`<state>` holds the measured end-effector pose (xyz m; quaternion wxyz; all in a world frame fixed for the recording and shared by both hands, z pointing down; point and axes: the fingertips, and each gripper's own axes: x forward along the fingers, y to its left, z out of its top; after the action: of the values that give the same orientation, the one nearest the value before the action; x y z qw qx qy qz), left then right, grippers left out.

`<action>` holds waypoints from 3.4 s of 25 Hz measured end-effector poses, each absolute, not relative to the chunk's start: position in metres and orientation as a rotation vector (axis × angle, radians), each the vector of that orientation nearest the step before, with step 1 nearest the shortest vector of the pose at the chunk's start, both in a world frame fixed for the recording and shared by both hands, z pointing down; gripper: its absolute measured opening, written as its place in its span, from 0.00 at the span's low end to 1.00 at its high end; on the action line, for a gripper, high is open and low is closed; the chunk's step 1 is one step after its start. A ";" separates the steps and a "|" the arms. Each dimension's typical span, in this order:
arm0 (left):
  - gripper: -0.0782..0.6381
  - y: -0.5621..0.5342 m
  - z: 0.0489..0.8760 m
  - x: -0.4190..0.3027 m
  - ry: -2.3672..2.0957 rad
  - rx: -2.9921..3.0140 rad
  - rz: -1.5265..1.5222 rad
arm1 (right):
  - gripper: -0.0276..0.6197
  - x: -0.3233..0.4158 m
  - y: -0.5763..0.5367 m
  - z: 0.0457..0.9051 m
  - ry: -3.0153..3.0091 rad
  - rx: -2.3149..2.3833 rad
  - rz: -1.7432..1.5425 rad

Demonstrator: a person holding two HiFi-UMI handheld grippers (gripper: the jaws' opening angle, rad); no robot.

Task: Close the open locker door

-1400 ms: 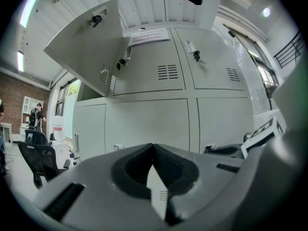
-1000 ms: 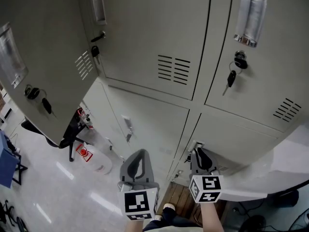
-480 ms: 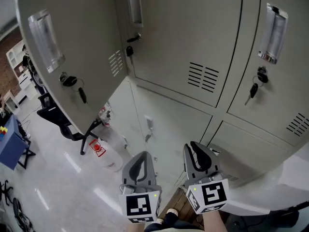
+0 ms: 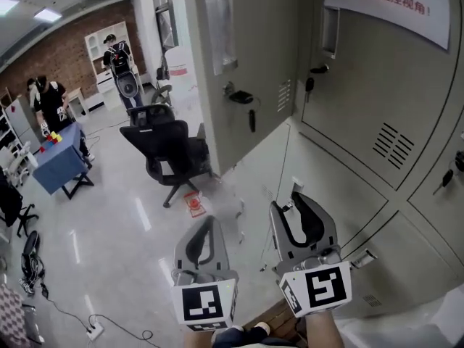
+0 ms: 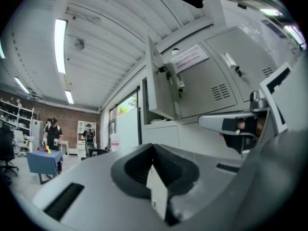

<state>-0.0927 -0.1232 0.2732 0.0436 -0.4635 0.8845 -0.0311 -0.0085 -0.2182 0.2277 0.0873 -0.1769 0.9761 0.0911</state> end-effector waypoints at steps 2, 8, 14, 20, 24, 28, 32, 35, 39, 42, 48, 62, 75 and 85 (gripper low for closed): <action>0.11 -0.104 0.267 -0.105 2.751 -1.350 -0.062 | 0.27 -0.026 -0.205 0.221 2.901 -0.474 0.292; 0.11 -0.056 0.261 -0.134 2.813 -1.212 -0.090 | 0.30 -0.067 -0.166 0.210 2.894 -0.372 0.332; 0.11 -0.031 0.254 -0.154 2.820 -1.157 -0.114 | 0.30 -0.089 -0.163 0.199 2.854 -0.511 0.341; 0.11 -0.024 0.256 -0.163 2.800 -1.193 -0.089 | 0.30 -0.098 -0.165 0.192 2.822 -0.602 0.382; 0.11 -0.025 0.258 -0.168 2.780 -1.234 -0.073 | 0.30 -0.101 -0.169 0.189 2.804 -0.653 0.418; 0.11 -0.023 0.262 -0.175 2.777 -1.243 -0.063 | 0.29 -0.107 -0.168 0.188 2.798 -0.687 0.458; 0.11 -0.022 0.262 -0.183 2.766 -1.269 -0.064 | 0.27 -0.116 -0.167 0.188 2.796 -0.726 0.486; 0.11 -0.020 0.263 -0.189 2.757 -1.281 -0.069 | 0.27 -0.123 -0.169 0.190 2.810 -0.765 0.488; 0.11 -0.014 0.266 -0.201 2.766 -1.291 -0.071 | 0.26 -0.136 -0.167 0.188 2.792 -0.762 0.485; 0.11 -0.013 0.265 -0.209 2.750 -1.291 -0.109 | 0.26 -0.145 -0.169 0.189 2.798 -0.773 0.475; 0.11 -0.019 0.254 -0.228 2.736 -1.284 -0.127 | 0.26 -0.165 -0.173 0.189 2.801 -0.779 0.460; 0.11 -0.036 0.265 -0.277 2.734 -1.184 -0.071 | 0.25 -0.214 -0.186 0.188 2.689 -0.678 0.504; 0.11 -0.086 0.271 -0.327 2.733 -1.119 -0.045 | 0.25 -0.267 -0.219 0.184 2.639 -0.704 0.569; 0.11 -0.140 0.265 -0.371 2.722 -1.093 -0.016 | 0.25 -0.302 -0.260 0.173 2.567 -0.788 0.622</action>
<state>-0.3714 -0.1403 0.2647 0.1037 -0.3706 0.9230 -0.0054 -0.3024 -0.2601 0.1725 0.1913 -0.2807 0.9141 0.2216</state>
